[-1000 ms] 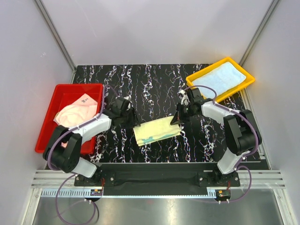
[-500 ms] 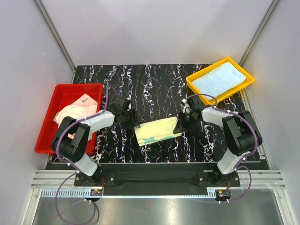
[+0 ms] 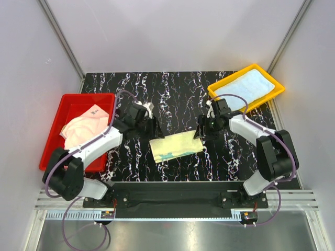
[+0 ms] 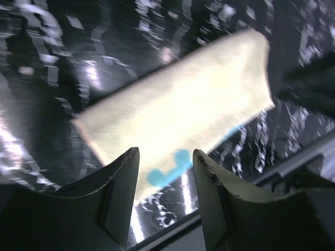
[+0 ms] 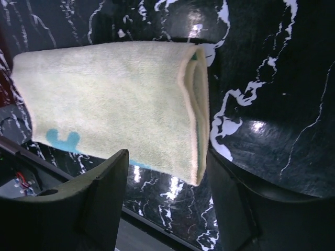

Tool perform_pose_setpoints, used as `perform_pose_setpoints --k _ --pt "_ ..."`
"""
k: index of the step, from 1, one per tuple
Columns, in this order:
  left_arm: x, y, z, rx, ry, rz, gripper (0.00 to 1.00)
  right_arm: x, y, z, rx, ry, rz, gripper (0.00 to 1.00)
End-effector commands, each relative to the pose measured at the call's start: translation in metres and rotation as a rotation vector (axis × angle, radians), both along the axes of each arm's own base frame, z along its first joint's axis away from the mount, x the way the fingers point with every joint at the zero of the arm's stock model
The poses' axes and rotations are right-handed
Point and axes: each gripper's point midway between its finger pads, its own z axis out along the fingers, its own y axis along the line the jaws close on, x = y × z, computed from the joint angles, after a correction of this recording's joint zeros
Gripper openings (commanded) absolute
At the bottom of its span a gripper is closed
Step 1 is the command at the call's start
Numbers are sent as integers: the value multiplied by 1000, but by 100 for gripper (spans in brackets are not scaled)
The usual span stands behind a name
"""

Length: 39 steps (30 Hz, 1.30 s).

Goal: Fold and stack the towels
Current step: Fold the towel, then neatly place the folded towel into the bin

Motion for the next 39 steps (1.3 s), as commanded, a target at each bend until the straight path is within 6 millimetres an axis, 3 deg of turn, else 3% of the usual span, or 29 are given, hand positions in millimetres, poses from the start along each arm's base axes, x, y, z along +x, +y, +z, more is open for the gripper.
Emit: perform_pose_setpoints --k 1,5,12,17,22,30,32,36,38,39 --pt "-37 -30 1 -109 34 -117 50 18 -8 -5 -51 -24 7 68" --pt "-54 -39 -17 -176 53 -137 50 21 -7 -23 -69 10 60 63" --pt "-79 -28 -54 -146 105 -135 49 5 1 -47 -17 86 109 55" --pt "-86 -22 -70 -134 122 -122 49 -7 4 -56 15 122 111 53" --pt "-89 -19 -72 -130 128 -107 50 -12 3 -64 11 163 101 50" --pt "-89 -11 -70 -99 117 -90 50 -15 6 -69 26 197 113 42" --pt "-89 -13 -67 -111 116 -93 50 -15 7 -69 30 197 121 33" --pt "-76 -6 -44 -68 63 -49 51 -13 7 -68 21 190 145 11" --pt "-65 0 -11 -21 13 -32 51 -11 5 -63 9 178 158 0" --pt "-52 11 0 46 -56 -12 52 -4 2 -60 -14 150 164 0"
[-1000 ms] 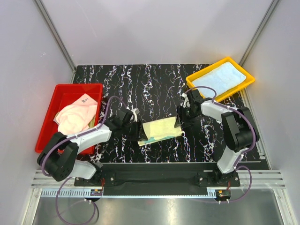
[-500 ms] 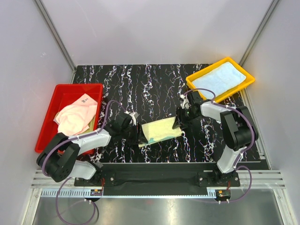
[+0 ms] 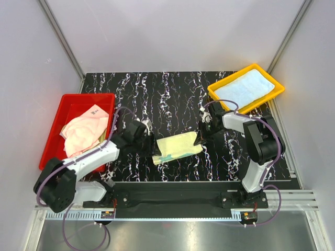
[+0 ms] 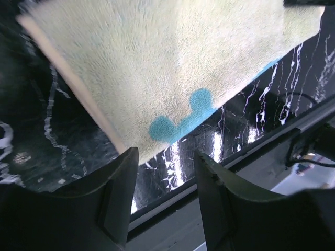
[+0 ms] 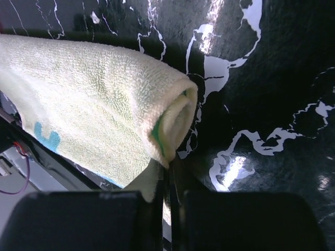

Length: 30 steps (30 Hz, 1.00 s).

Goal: Fold and stack the towels
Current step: Neatly place the folded towel into the bin

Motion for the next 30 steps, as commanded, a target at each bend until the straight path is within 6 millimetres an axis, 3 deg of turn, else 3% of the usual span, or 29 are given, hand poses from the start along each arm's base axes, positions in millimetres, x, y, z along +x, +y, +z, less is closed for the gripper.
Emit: perform_pose_setpoints --k 1,4,5,8,10,17,21,30 --pt "44 19 80 126 -231 66 52 8 -15 -3 -100 -41 37 0" --pt "61 52 123 258 -372 130 53 26 -25 17 -144 -87 39 0" --pt "69 56 150 261 -443 144 54 35 -28 30 -157 -112 50 0" --pt "84 76 185 309 -541 212 55 54 -40 48 -230 -161 61 0" --pt "91 84 196 312 -582 229 55 64 -52 52 -299 -191 104 0" --pt "109 104 191 362 -606 271 55 109 -87 89 -423 -285 97 0" --pt "113 115 177 403 -584 291 55 135 -124 106 -549 -351 107 0" --pt "117 119 165 440 -570 278 55 194 -193 139 -703 -474 35 0"
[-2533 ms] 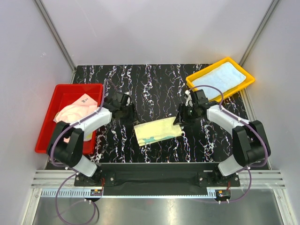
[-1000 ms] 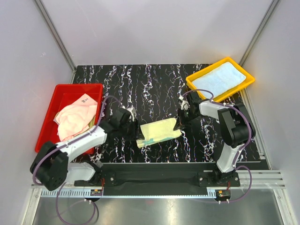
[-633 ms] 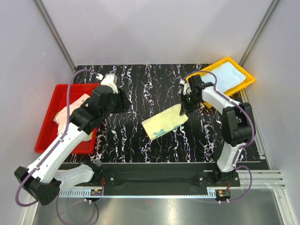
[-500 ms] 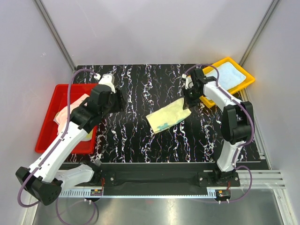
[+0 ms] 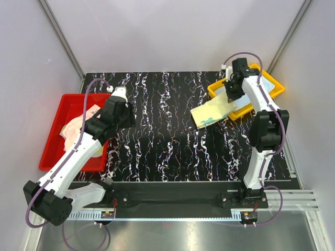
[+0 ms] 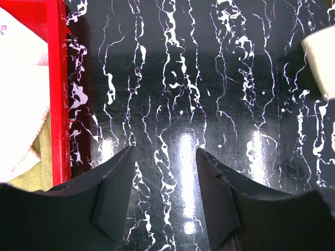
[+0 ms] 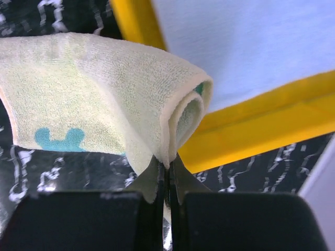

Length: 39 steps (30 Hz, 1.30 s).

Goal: Fold and stack the towels
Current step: Neatly place the folded towel into the bin

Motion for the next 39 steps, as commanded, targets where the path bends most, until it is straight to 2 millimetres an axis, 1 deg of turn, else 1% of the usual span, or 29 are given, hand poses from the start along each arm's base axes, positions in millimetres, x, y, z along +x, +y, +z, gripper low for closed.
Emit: perform_pose_setpoints --k 1,3,4,5,6,7,8,9,10,11,15,16,18,19,20,22,23,25,26,32,34,39 --pt "11 3 8 21 -50 12 55 29 -41 22 -129 -91 -20 0" --pt "11 1 5 19 -44 1 55 42 -57 28 -167 -128 -41 0" --pt "11 0 2 16 -35 -8 55 57 -63 36 -162 -173 -55 0" --pt "10 -4 -2 7 -24 -23 55 62 -79 38 -147 -183 -86 0" --pt "9 -6 -6 7 -10 -30 55 66 -82 40 -126 -186 -86 0" --pt "10 -6 -10 7 -1 -31 55 79 -88 45 -126 -208 -94 0" --pt "9 -8 -12 3 9 -40 55 83 -98 45 -136 -210 -104 0" --pt "9 -9 -14 4 12 -45 55 87 -103 47 -143 -215 -103 0" --pt "10 -10 -16 7 21 -48 55 96 -108 45 -152 -222 -102 0" --pt "11 -10 -16 11 20 -48 55 100 -113 45 -166 -227 -97 0" --pt "15 -13 -16 14 35 -55 55 118 -124 38 -174 -255 -84 0" --pt "15 -15 -14 7 33 -63 55 126 -125 34 -176 -268 -77 0" --pt "16 -20 -14 -7 45 -76 55 133 -135 31 -224 -282 -76 0" --pt "17 -23 -11 -15 44 -88 55 138 -138 24 -239 -276 -57 0" --pt "18 -24 -10 -19 46 -91 55 141 -141 21 -249 -274 -55 0" --pt "18 -25 -10 -13 64 -97 55 145 -153 17 -274 -273 -72 0" --pt "21 -26 -4 -11 54 -98 55 146 -156 15 -279 -275 -72 0" --pt "22 -26 -4 0 67 -96 55 150 -166 8 -286 -280 -82 0" --pt "23 -26 -1 -2 61 -95 55 151 -169 6 -288 -279 -82 0" --pt "27 -31 -6 -7 79 -102 56 161 -188 -1 -319 -298 -75 0" --pt "29 -31 -8 -3 89 -100 56 164 -189 -2 -326 -302 -75 0" --pt "32 -38 -11 -26 104 -104 56 170 -181 2 -279 -338 -65 0"
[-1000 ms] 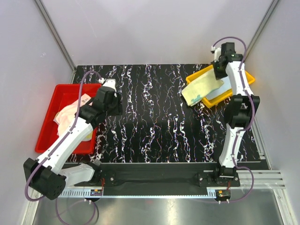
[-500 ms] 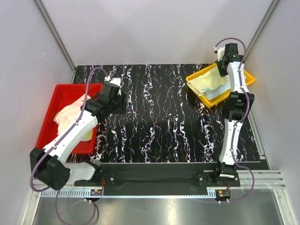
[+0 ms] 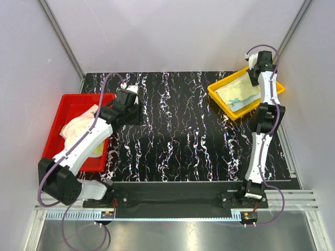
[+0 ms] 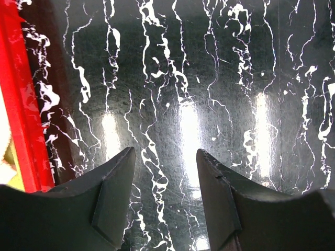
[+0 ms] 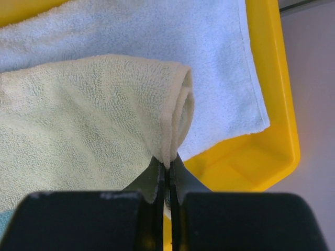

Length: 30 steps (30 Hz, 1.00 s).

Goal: Fold and stack the towels
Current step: Neatly place the folded towel into the bin

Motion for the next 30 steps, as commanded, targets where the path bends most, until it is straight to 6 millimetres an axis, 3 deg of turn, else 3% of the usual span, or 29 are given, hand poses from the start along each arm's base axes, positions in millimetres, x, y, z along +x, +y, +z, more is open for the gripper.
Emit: perform_pose_setpoints --k 1,5,7,11,13,14,15,19,22,23,25,26,30 --pt "12 -11 21 -58 -50 -11 56 21 1 36 -18 -131 22 0" --pt "12 -10 18 -53 -41 -11 56 31 -1 40 -30 -172 31 4" --pt "12 -11 17 -51 -38 -11 56 37 -4 38 -29 -199 -2 42" --pt "11 -12 17 -59 -35 -11 56 34 -9 47 -15 -231 -84 74" --pt "12 -14 20 -73 -45 -11 56 29 -7 61 12 -262 -120 99" --pt "12 -15 22 -84 -52 -13 56 26 -8 67 20 -275 -143 100" --pt "11 -15 24 -95 -59 -12 56 21 -6 87 35 -304 -163 100" --pt "10 -21 32 -160 -94 -10 56 -6 29 90 295 -276 -249 99" --pt "4 -29 36 -226 -102 -26 57 -25 67 88 502 -221 -239 80" --pt "2 -31 37 -241 -104 -32 57 -29 81 89 564 -202 -201 65" --pt "-2 -32 35 -254 -96 -34 57 -41 95 81 647 -161 -221 50" --pt "-6 -35 37 -274 -94 -53 57 -45 97 78 660 -146 -228 34" --pt "-12 -31 38 -275 -104 -52 57 -63 114 56 737 -58 -214 17"
